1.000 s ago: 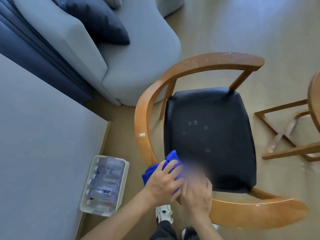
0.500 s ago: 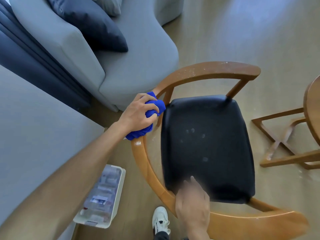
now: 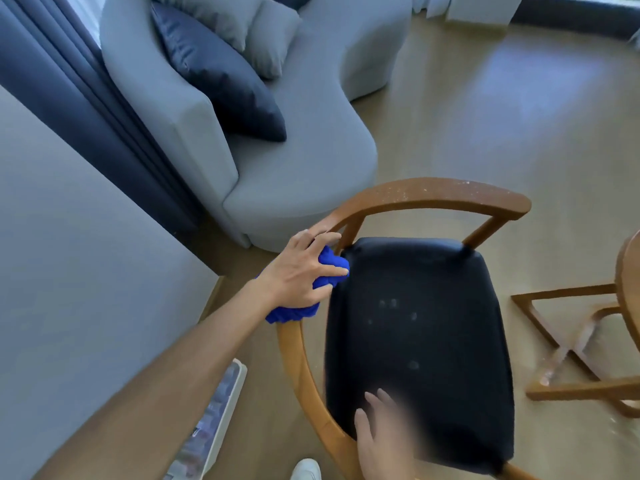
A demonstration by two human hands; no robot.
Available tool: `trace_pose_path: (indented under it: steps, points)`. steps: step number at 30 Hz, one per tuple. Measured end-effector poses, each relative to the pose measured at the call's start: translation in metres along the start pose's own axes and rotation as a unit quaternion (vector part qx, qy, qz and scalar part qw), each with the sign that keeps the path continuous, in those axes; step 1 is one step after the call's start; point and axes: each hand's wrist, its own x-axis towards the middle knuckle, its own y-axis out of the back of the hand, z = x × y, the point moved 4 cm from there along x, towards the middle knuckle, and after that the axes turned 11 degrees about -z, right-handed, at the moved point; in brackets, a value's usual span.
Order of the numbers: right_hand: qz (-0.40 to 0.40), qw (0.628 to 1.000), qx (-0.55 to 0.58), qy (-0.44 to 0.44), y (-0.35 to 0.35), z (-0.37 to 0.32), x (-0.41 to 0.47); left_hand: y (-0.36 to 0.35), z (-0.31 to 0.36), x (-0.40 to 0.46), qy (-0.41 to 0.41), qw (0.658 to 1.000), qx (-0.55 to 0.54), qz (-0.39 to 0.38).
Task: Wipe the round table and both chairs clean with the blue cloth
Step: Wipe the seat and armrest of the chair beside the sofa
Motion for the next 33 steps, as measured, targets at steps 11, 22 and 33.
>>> trace_pose_path:
  steps: [11, 22, 33]
  points:
    - [-0.066, 0.844, -0.173, 0.504, 0.06, -0.173, 0.147, 0.008, -0.005, -0.042, 0.226, 0.953, -0.135, 0.15]
    - [-0.089, 0.777, -0.248, 0.571, 0.035, -0.228, 0.199, 0.012, -0.024, -0.079, 0.465, 0.802, -0.293, 0.233]
    - [0.046, 0.846, -0.336, 0.411, 0.083, -0.184, 0.334, -0.016, -0.024, 0.062, 0.438, 0.882, -0.169, 0.038]
